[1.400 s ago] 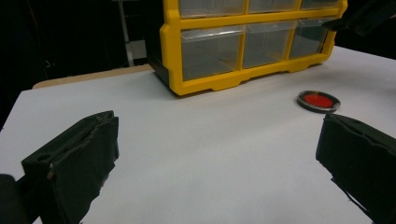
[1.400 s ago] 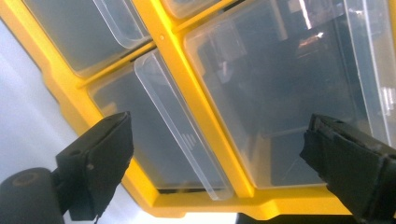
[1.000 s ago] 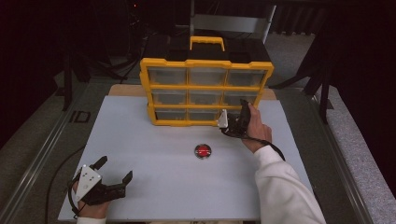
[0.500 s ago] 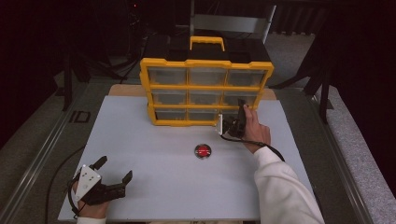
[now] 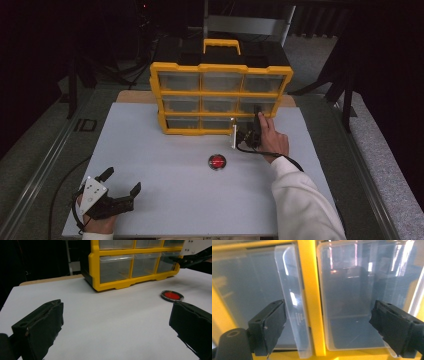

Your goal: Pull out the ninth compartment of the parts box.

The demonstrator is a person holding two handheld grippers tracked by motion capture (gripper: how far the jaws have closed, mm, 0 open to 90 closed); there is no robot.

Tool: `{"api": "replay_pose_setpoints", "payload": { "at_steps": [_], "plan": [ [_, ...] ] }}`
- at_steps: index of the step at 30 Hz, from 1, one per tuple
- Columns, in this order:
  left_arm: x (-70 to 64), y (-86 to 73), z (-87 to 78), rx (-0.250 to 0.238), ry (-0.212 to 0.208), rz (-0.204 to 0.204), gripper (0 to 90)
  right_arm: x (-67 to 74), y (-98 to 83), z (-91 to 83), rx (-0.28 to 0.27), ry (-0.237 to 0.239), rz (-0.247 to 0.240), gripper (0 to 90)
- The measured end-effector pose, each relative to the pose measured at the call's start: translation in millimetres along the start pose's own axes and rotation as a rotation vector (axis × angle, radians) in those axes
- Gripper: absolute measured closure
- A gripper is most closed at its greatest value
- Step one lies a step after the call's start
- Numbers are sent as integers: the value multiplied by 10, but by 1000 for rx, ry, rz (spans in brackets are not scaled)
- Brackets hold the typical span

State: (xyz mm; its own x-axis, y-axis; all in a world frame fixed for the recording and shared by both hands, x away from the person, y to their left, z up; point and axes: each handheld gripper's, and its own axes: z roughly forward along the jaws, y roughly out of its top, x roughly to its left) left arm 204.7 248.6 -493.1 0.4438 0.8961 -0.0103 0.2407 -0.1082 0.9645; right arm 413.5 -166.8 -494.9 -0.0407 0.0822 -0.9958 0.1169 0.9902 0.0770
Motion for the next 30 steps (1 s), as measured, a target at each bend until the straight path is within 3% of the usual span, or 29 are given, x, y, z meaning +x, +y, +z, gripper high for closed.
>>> {"api": "replay_pose_setpoints", "payload": {
  "at_steps": [5,8,12,26,30],
  "plan": [
    [1,-3,0,0,1,-5,0,32,-13,6,0,-36,-10,144],
    [6,-6,-6,0,3,-6,0,53,-46,15,-8,-51,-40,150],
    [5,-14,-8,4,6,-10,0,66,-106,14,-9,-69,-38,162],
    [-7,-25,-20,9,11,-12,0,74,-149,-22,-33,-73,-52,235],
    [-2,-26,-31,7,12,-14,0,74,-162,-65,-38,-51,-57,292]
  ]
}}
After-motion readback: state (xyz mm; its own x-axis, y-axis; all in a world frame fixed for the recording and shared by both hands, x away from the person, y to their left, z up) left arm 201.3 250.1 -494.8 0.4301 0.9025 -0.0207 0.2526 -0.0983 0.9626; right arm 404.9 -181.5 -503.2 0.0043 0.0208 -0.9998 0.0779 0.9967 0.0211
